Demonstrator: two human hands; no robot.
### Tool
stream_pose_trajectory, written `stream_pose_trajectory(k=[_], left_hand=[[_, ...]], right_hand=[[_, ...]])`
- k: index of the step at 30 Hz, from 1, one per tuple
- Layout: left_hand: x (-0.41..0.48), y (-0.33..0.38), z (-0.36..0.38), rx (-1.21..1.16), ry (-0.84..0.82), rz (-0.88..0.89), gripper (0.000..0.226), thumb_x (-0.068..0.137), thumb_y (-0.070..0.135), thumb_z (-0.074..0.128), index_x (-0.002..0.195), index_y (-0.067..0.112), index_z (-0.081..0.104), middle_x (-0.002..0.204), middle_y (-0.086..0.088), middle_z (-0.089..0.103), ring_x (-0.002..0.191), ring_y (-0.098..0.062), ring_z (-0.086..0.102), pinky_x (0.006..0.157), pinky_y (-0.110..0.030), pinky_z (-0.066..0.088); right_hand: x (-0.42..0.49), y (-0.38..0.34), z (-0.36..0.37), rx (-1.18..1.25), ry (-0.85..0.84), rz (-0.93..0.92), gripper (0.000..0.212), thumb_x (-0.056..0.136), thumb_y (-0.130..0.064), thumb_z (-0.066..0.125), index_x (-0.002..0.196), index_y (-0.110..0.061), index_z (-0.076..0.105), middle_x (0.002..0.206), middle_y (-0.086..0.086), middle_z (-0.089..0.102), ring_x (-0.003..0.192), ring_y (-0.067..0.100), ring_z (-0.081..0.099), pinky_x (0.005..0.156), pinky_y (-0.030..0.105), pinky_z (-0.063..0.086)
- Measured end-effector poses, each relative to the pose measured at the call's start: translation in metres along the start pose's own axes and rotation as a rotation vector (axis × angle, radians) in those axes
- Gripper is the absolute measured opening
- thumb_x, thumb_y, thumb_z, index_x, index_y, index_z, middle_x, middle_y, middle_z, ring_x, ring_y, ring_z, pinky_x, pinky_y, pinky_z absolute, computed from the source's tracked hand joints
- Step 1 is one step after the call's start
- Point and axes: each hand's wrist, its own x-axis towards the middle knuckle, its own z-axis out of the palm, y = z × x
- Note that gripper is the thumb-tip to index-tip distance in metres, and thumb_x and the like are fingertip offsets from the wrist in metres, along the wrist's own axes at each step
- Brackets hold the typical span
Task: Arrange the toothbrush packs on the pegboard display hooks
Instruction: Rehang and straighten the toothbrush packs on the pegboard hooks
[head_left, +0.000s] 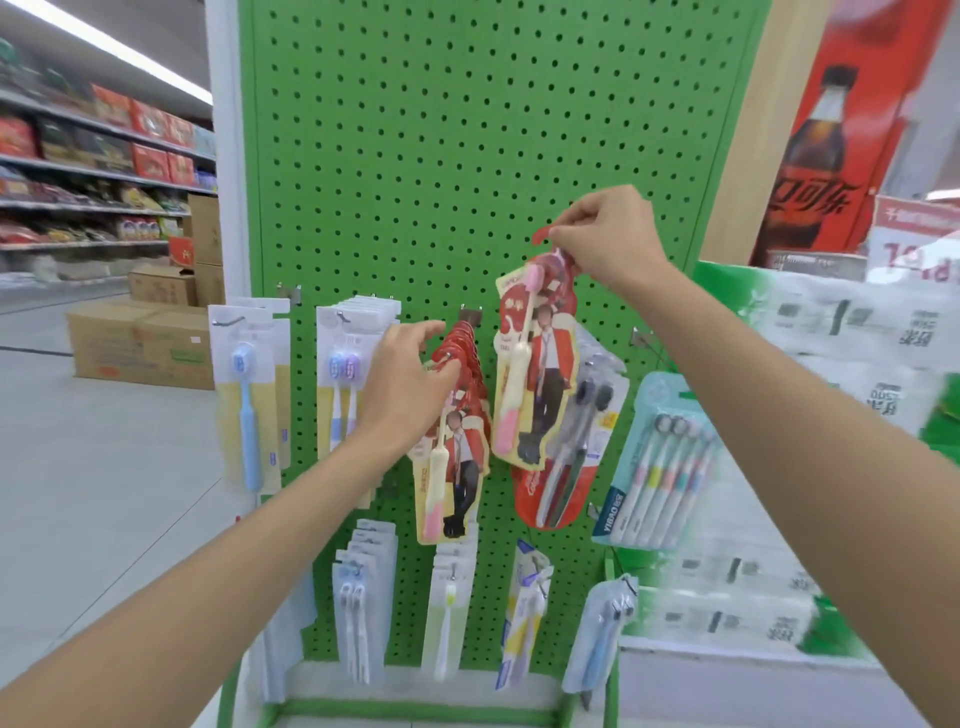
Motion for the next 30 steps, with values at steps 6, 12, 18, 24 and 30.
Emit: stream_pose_trajectory(k=[6,12,18,24,30], left_hand=[[0.017,-0.009,0.006,-0.02,-0.046,-0.001,0.048,0.093,0.024,0.064,0.138,0.022,0.048,0.131,0.008,0.049,0.121,-0.006,0.045,0.105,-0.028,0.038],[0.026,-0.018,0.007,-0.095,-0.061,0.015,0.041,0.089,0.023,0.068,0.127,0.027,0.052,0.12,0.01,0.053,0.112,-0.005,0.05,0.09,-0.015,0.039],[0.029,-0.024,0.012,-0.088,-0.08,0.039,0.038,0.088,0.022,0.069,0.124,0.024,0.056,0.117,0.008,0.057,0.107,-0.004,0.053,0.077,-0.007,0.041],[0.028,-0.029,0.013,-0.113,-0.097,0.036,0.037,0.087,0.023,0.07,0.122,0.026,0.057,0.116,0.008,0.059,0.106,-0.003,0.055,0.085,-0.016,0.047],[0.029,-0.029,0.011,-0.116,-0.123,0.033,0.036,0.088,0.022,0.07,0.121,0.028,0.057,0.116,0.008,0.058,0.107,-0.005,0.056,0.09,-0.024,0.052]], right_hand=[[0.056,0.008,0.017,0.012,0.089,0.029,0.031,0.093,-0.011,0.063,0.065,-0.021,0.056,0.073,-0.001,0.062,0.073,0.017,0.061,0.076,0.042,0.059],[0.069,0.039,0.067,-0.023,-0.06,0.061,0.023,0.093,-0.008,0.062,0.071,-0.014,0.058,0.078,0.001,0.064,0.076,0.021,0.065,0.075,0.041,0.06],[0.066,0.06,0.102,-0.164,-0.387,0.079,0.011,0.093,-0.007,0.062,0.082,-0.008,0.062,0.087,0.009,0.068,0.072,0.019,0.067,0.064,0.031,0.061],[0.064,0.061,0.121,-0.167,-0.427,0.029,0.011,0.093,-0.008,0.063,0.082,-0.008,0.062,0.084,0.008,0.065,0.067,0.018,0.066,0.056,0.023,0.057],[0.067,0.058,0.13,-0.133,-0.426,0.012,0.007,0.093,-0.01,0.064,0.087,-0.007,0.064,0.085,0.005,0.063,0.072,0.018,0.067,0.058,0.022,0.056]])
